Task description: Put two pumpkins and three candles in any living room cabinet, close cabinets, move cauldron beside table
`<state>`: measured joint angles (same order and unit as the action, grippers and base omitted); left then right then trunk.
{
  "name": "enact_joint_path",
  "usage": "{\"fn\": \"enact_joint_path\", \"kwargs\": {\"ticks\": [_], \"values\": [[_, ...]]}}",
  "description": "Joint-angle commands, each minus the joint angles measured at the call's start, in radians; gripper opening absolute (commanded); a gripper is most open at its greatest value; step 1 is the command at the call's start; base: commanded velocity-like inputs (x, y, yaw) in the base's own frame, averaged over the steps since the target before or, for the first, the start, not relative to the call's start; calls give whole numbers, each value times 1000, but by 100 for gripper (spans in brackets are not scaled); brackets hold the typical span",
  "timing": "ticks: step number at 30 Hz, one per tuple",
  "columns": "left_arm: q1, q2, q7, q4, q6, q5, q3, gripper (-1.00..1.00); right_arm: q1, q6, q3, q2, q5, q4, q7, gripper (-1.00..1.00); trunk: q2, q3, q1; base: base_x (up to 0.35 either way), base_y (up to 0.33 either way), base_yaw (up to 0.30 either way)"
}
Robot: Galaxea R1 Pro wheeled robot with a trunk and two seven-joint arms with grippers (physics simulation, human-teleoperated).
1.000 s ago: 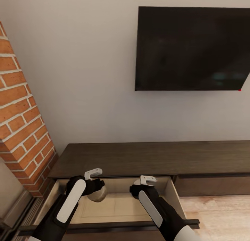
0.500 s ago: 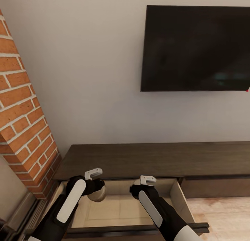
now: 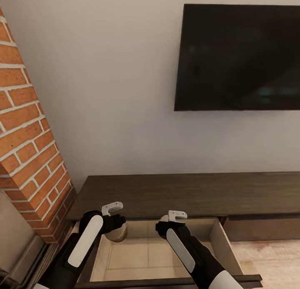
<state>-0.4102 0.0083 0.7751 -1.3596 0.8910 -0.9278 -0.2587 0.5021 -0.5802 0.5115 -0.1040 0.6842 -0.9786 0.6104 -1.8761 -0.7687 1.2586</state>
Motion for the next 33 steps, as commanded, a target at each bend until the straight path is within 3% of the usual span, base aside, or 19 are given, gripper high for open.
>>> {"fn": "enact_joint_path", "kwargs": {"ticks": [1,17,33], "values": [[-1,1,10,-1,0,-10,-2,-100,1,-1,2,0,9,-1,11,-100,0,-1,0,63,14,0],[-1,1,10,-19,0,-10,-1,-100,1,0,2,1,8,-1,3,-100,0,-1,0,10,1,0],[-1,1,10,-13,0,-11,-1,-100,1,1,2,1,6,-2,-12,-100,-112,-51,61,0,0,0]]}}
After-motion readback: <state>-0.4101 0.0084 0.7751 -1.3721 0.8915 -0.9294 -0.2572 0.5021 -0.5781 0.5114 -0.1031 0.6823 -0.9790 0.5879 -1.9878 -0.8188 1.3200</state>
